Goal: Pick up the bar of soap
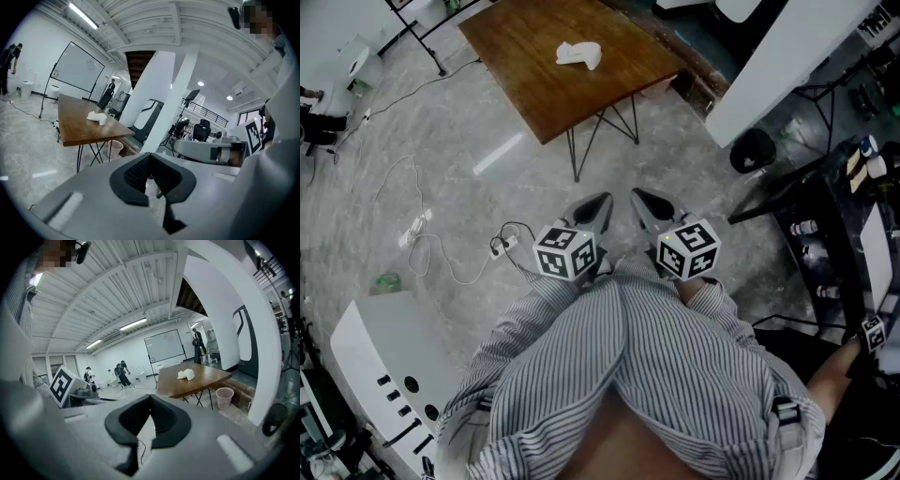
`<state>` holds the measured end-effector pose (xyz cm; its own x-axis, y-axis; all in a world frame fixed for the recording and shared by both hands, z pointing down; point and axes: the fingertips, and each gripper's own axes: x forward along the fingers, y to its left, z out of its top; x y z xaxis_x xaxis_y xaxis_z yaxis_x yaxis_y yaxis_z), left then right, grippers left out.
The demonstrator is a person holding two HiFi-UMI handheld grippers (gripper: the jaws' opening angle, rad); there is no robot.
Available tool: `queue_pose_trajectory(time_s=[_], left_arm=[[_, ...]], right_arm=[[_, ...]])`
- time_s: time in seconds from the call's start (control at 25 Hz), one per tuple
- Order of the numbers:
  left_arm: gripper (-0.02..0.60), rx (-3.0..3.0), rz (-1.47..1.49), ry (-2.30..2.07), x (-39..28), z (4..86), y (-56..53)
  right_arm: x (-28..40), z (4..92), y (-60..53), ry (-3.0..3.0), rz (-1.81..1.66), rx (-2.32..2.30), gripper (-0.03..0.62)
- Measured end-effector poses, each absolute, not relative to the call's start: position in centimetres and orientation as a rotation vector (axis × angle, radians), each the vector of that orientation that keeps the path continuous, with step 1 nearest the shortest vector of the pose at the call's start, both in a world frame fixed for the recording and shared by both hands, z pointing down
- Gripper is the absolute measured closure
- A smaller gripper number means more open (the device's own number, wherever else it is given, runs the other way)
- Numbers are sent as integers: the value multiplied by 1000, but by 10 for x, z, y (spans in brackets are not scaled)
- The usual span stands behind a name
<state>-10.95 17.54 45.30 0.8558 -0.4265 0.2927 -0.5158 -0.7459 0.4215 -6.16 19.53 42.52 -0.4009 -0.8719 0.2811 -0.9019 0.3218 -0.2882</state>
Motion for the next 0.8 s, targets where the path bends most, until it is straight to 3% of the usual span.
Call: queue_pose_trajectory(time_s=[0.8], left_arm=[[581,2501,229,-689,-104,456,164]], right_arm=[[-64,431,185,-2511,624,1573,591]])
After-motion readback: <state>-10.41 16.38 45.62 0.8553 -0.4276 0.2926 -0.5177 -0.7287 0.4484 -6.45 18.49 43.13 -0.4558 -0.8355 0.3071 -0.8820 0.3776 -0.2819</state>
